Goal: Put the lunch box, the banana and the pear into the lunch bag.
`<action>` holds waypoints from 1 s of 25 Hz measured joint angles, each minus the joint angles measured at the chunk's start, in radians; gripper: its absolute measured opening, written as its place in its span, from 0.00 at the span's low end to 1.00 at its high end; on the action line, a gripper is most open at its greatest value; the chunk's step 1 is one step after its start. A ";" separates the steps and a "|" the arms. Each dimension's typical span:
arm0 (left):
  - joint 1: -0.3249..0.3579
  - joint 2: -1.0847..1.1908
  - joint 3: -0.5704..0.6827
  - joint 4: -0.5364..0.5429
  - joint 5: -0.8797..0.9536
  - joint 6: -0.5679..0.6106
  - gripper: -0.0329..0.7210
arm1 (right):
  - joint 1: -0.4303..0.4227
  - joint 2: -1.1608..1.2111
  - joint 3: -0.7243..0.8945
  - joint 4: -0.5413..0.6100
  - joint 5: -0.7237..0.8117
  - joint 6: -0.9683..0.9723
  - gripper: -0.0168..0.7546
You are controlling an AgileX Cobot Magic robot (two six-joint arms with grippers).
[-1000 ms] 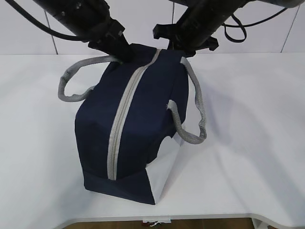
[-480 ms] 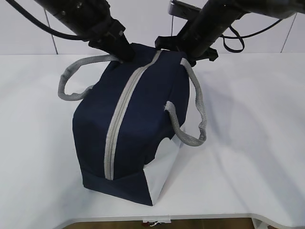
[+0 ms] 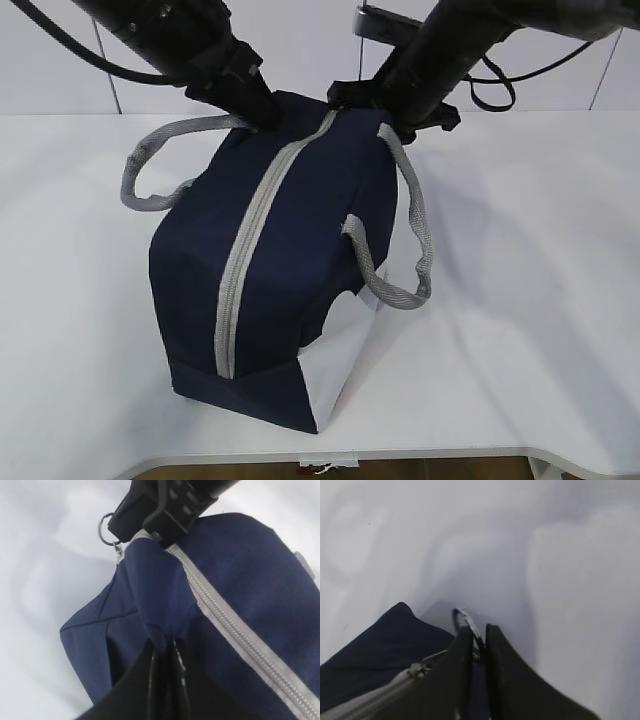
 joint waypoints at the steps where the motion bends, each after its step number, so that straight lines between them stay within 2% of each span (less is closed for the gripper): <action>1: 0.000 -0.002 0.000 0.000 0.002 0.000 0.06 | -0.001 0.004 -0.004 -0.013 0.005 0.000 0.20; 4: 0.000 -0.010 0.000 0.000 0.014 0.000 0.06 | -0.010 0.008 -0.039 -0.043 0.034 0.000 0.37; 7: 0.000 -0.015 0.000 0.000 0.016 0.000 0.06 | -0.011 0.010 -0.101 -0.054 0.076 0.000 0.50; 10: 0.000 -0.015 0.000 0.000 0.016 0.000 0.06 | -0.011 0.008 -0.160 -0.060 0.111 0.000 0.53; 15: 0.000 -0.015 0.000 0.000 0.007 0.000 0.09 | -0.011 -0.046 -0.185 -0.130 0.198 -0.002 0.54; 18: 0.000 -0.015 0.000 0.000 -0.013 0.000 0.19 | -0.011 -0.081 -0.187 -0.174 0.221 -0.004 0.54; 23: 0.003 -0.021 -0.004 -0.002 -0.020 -0.006 0.51 | -0.013 -0.130 -0.187 -0.179 0.231 -0.004 0.54; 25: 0.006 -0.021 -0.004 -0.004 -0.003 -0.029 0.55 | -0.013 -0.152 -0.187 -0.178 0.232 -0.004 0.54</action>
